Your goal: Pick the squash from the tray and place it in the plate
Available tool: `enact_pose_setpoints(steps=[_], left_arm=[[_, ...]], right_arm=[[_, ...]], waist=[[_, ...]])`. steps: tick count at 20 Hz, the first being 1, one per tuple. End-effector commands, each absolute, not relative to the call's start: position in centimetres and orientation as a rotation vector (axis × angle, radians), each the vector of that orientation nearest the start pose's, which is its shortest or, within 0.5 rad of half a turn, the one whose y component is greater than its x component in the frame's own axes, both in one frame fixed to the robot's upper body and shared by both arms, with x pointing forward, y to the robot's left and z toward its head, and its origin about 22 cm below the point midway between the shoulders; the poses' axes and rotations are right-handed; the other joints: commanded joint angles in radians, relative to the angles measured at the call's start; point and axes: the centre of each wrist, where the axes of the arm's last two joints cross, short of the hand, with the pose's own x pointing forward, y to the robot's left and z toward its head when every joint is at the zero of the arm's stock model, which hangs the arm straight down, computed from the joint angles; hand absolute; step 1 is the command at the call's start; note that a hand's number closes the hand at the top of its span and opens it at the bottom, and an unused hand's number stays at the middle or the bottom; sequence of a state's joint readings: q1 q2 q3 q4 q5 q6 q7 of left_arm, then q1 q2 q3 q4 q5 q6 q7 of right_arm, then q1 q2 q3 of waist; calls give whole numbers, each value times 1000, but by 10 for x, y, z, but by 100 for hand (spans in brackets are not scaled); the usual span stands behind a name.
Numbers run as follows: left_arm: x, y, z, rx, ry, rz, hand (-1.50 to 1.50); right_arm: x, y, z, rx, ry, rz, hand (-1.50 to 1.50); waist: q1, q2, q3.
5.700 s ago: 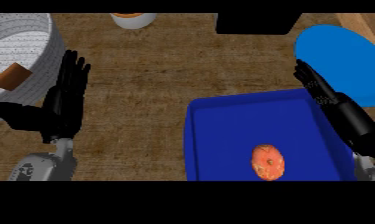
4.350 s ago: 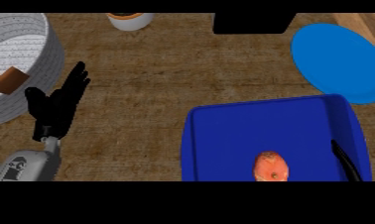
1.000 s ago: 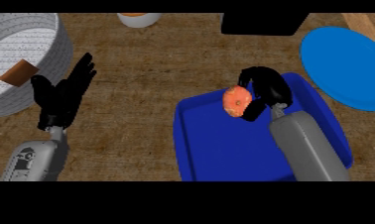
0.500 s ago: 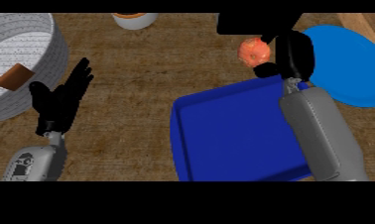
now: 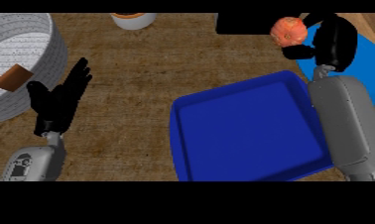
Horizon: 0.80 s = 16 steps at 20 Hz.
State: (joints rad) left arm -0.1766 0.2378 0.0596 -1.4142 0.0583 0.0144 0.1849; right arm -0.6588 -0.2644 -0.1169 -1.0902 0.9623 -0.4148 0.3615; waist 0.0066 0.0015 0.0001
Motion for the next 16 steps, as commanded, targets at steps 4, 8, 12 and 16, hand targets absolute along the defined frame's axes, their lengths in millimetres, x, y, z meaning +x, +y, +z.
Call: enact_pose_setpoints(steps=[4, 8, 12, 16], left_arm=[[283, 279, 8, 154, -1394, -78, 0], [289, 286, 0, 167, -1402, -87, 0], [285, 278, 14, 140, -1425, -102, 0], [291, 274, 26, 130, -1431, -109, 0]], right_arm=[[389, -346, 104, -1340, -1374, 231, 150], [388, -371, 78, -1339, -1333, 195, 150], [382, -413, 75, -1373, -1233, 302, 150], [373, -433, 65, -1233, -1182, 347, 150]], waist=[[0, 2, 0], [2, 6, 0], [18, 9, 1], [26, 13, 3]])
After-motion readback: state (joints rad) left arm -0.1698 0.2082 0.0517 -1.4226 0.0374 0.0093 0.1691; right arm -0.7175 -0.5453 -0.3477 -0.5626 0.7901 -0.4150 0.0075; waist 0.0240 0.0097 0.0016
